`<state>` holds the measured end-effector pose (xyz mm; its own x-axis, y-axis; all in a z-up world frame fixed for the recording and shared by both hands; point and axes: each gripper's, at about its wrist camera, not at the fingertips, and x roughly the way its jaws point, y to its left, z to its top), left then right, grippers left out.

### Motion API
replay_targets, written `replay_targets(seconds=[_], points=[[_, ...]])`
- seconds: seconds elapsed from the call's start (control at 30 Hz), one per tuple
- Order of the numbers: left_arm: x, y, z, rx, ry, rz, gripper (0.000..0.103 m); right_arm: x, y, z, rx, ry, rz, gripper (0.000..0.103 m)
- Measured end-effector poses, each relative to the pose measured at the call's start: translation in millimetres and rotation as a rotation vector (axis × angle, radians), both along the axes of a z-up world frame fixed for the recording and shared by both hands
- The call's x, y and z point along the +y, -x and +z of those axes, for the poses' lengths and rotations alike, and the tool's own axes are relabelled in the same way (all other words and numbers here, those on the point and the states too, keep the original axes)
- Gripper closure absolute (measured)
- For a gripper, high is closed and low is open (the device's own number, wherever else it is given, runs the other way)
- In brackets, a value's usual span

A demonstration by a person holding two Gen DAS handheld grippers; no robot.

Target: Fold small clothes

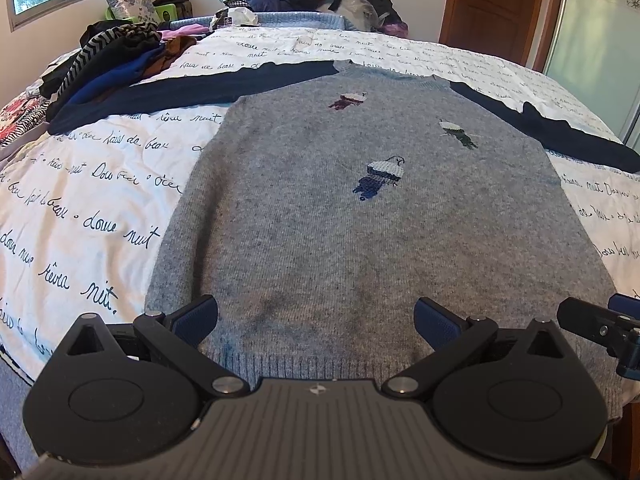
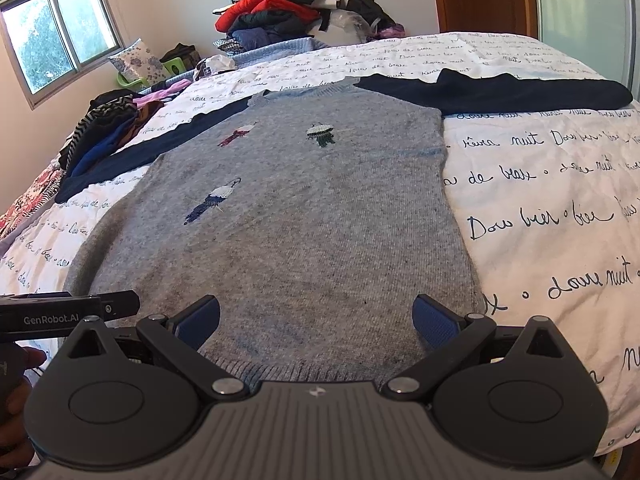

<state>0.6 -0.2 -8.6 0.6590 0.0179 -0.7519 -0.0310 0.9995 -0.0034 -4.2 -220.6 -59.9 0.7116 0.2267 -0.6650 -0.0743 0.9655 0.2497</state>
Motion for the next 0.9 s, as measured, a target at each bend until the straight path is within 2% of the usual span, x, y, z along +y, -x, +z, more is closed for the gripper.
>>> replay_targets(seconds=[0.5,0.67,0.8,0.9], points=[[-4.6,-0.9,-0.3,0.005,-0.013,-0.007,0.0,-2.9,-0.7,-1.2,-0.003,-0.013,0.003,0.0],[-11.2,-6.1,1.2,0.0,-0.031,-0.016,0.0,-10.9,-4.2,-4.5,-0.006,-0.058,0.012,0.0],[-18.0,-15.9,3.9,-0.004,-0.041,-0.022,0.0,-24.3,-9.9,-3.7,-0.041,-0.092,0.029,0.0],[-24.2,-23.3,5.2,-0.011,-0.051,-0.031,0.0,-34.2,-13.6,-1.4,-0.105,-0.109,0.069,0.0]])
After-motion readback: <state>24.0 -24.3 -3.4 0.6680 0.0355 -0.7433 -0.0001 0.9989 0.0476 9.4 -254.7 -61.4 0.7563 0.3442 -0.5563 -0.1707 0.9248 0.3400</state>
